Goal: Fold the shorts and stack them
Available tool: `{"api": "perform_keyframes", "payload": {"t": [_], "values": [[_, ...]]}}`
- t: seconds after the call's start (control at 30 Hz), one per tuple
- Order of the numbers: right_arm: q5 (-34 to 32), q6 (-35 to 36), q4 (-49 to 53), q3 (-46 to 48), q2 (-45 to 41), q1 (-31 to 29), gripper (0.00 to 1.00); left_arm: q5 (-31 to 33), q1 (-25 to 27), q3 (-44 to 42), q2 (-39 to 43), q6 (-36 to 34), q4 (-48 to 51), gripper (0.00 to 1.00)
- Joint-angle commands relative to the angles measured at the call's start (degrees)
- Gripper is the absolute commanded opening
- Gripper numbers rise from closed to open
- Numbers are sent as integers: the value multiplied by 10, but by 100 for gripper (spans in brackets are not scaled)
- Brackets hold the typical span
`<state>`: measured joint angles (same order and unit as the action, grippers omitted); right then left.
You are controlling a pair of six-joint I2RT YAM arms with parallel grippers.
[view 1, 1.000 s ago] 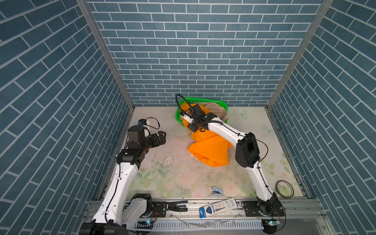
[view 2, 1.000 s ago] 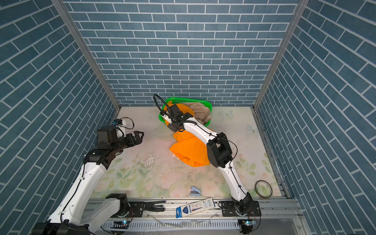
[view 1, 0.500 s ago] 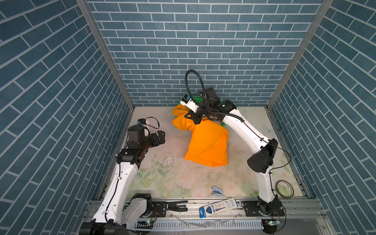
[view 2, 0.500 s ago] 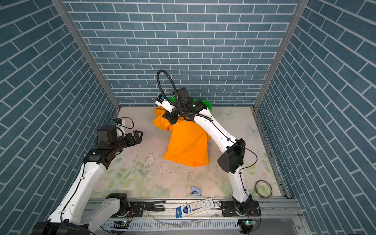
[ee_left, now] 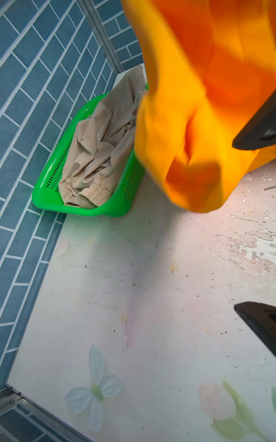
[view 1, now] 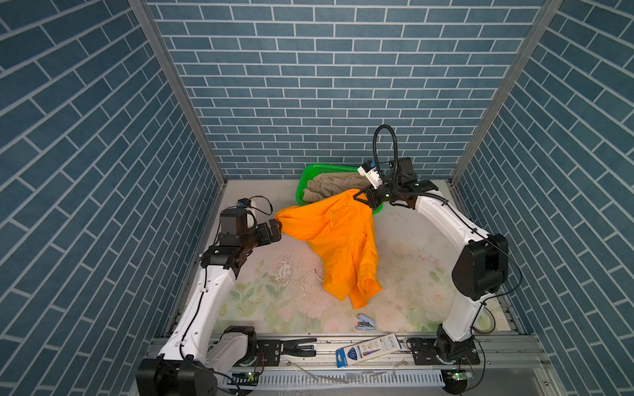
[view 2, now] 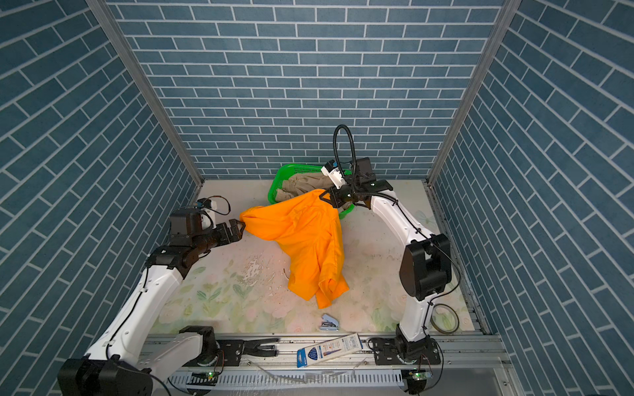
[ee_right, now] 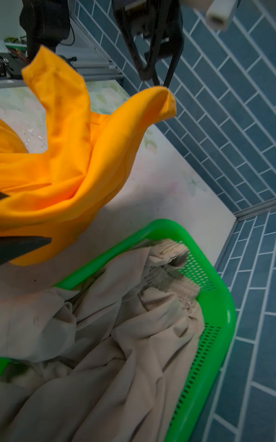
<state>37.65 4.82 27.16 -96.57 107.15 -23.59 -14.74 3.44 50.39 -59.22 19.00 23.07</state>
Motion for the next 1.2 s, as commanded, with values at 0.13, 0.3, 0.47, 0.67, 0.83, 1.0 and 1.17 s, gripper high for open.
{"api": "perform_keyframes", "payload": {"t": [0.13,0.3,0.47,0.67,0.83,1.0,1.17], "values": [[-125,-8,-14,-9,29,14,36,-14,16,12,-12,-19,0,100],[-197,13,-13,46,-57,6,47,-14,17,16,-11,-16,9,100],[-287,77,18,138,-160,-85,57,-14,17,21,-9,-6,18,100],[-303,70,70,215,-198,-210,65,-8,17,26,-9,-13,27,100],[-346,31,58,281,-186,-257,67,-14,18,44,-40,-32,5,100],[-357,-6,23,354,-174,-257,67,-32,64,98,-105,-97,-22,100],[-374,-100,-7,417,-164,-205,61,51,172,182,-210,-237,4,100]]}}
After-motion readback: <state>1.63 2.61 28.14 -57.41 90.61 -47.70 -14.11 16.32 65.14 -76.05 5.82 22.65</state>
